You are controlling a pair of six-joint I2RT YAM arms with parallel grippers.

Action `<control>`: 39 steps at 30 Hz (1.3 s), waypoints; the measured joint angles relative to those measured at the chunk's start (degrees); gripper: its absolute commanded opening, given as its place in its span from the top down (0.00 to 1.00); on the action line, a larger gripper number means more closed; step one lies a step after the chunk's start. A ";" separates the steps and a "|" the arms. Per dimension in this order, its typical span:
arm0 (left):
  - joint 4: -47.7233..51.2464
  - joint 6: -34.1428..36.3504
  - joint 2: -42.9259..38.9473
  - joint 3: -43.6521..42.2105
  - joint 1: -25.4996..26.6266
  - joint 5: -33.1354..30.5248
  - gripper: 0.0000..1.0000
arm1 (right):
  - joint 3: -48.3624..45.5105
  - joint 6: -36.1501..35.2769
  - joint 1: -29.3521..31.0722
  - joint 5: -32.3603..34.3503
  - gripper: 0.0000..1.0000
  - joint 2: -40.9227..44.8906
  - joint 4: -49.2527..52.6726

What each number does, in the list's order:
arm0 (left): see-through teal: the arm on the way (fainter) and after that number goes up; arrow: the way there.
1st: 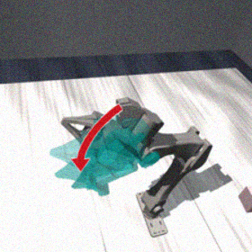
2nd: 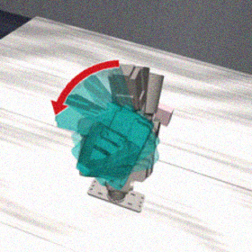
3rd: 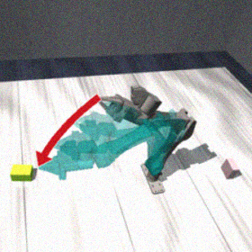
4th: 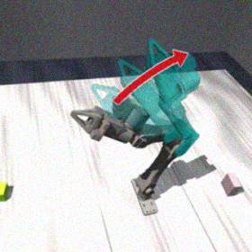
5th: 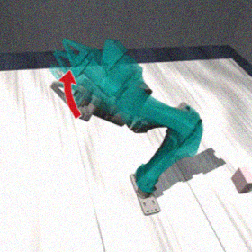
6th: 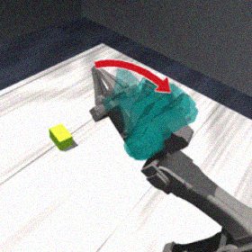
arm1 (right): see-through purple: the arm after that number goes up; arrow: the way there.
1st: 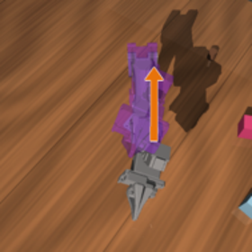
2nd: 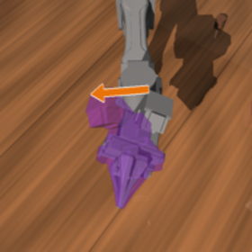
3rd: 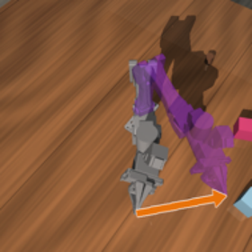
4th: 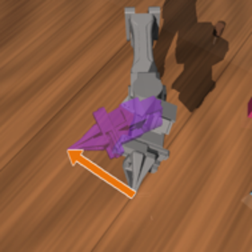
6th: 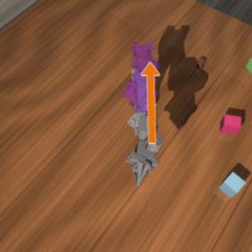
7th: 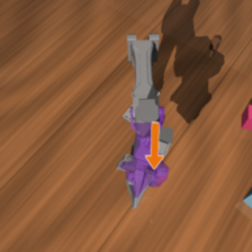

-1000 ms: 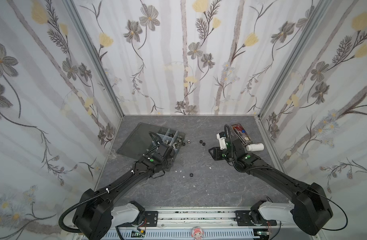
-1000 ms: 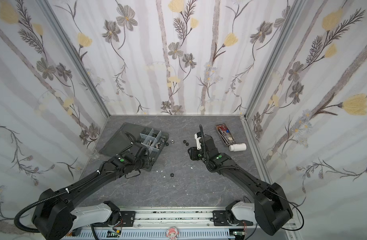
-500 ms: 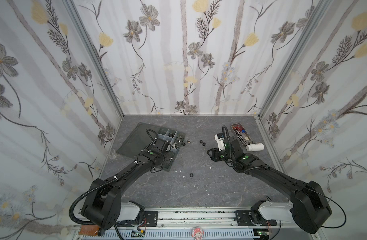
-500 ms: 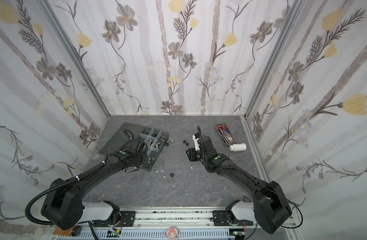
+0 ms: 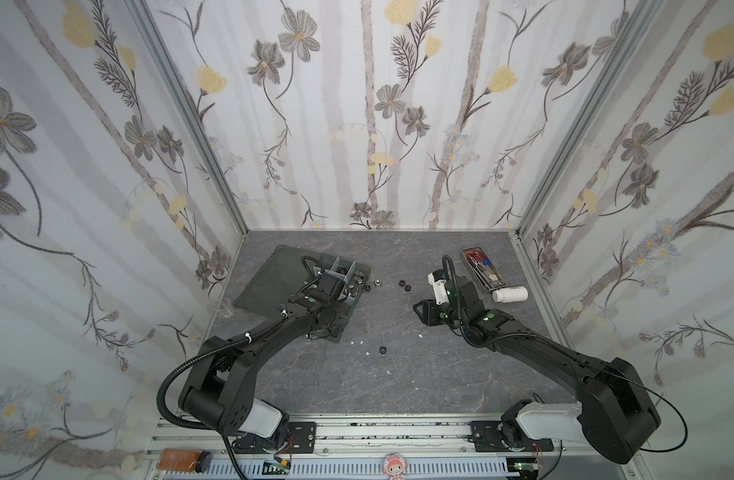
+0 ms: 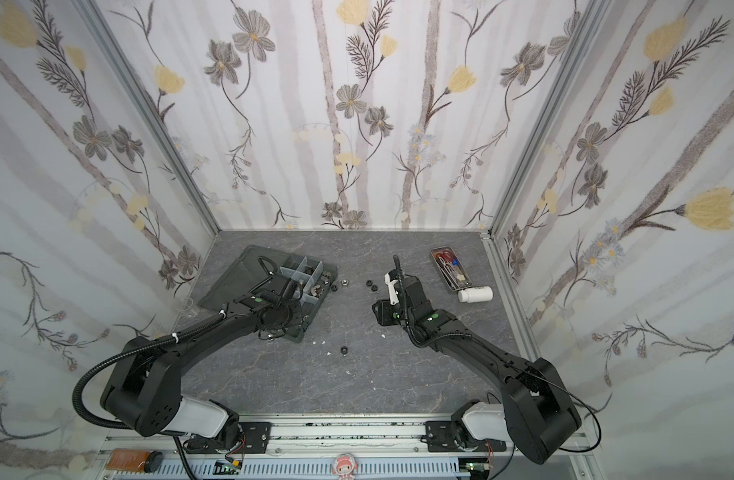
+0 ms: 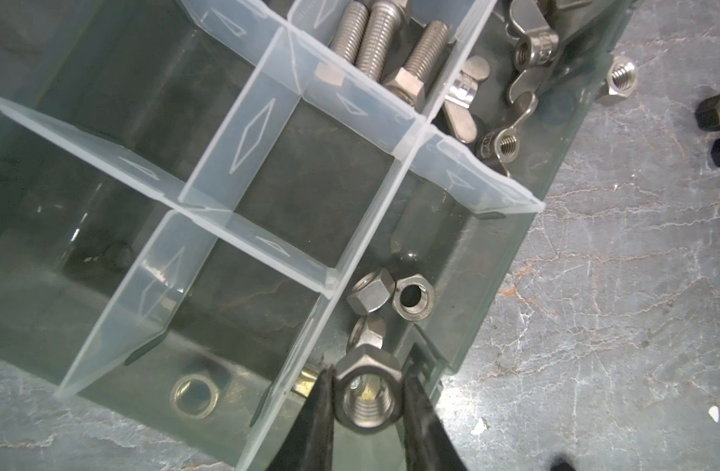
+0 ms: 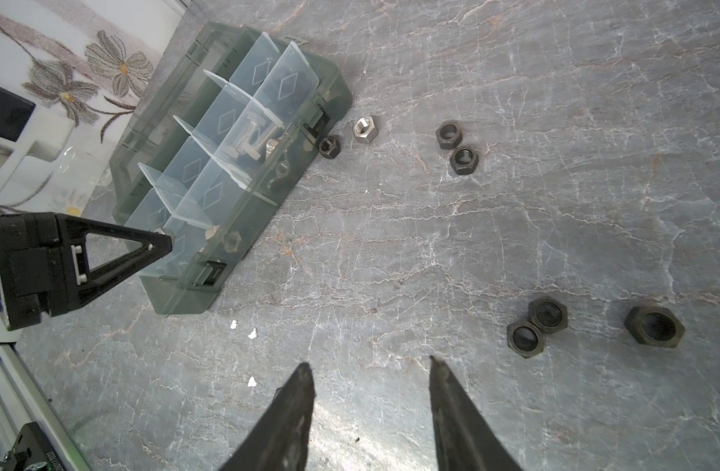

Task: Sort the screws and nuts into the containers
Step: 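Lower the hex nut into the box compartment and open the left gripper, then withdraw the left gripper while the right gripper lowers to a silver hex nut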

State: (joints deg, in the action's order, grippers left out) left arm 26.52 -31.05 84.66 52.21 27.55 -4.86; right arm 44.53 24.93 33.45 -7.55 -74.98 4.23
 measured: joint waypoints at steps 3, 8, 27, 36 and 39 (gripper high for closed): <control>-0.15 0.00 1.07 0.61 0.26 0.00 0.60 | -0.22 -0.15 0.00 0.00 0.52 -0.15 -0.09; -0.09 0.00 1.36 1.38 0.44 0.00 0.46 | -0.28 -0.55 0.00 0.00 0.52 -0.22 -0.09; 4.57 1.60 -20.61 2.99 0.52 -0.68 0.00 | 13.68 -1.68 3.23 4.35 0.52 -12.76 4.59; 6.60 1.97 -27.52 0.28 0.46 -1.09 0.00 | 29.79 -3.19 4.46 6.67 0.52 -28.44 8.20; 7.02 1.95 -29.53 -0.50 0.46 -1.03 0.00 | 35.63 -3.63 4.48 7.61 0.51 -33.88 9.75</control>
State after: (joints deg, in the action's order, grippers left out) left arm 33.54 -29.10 55.13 51.70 28.01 -5.89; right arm 80.16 21.30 37.93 0.05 -108.86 13.98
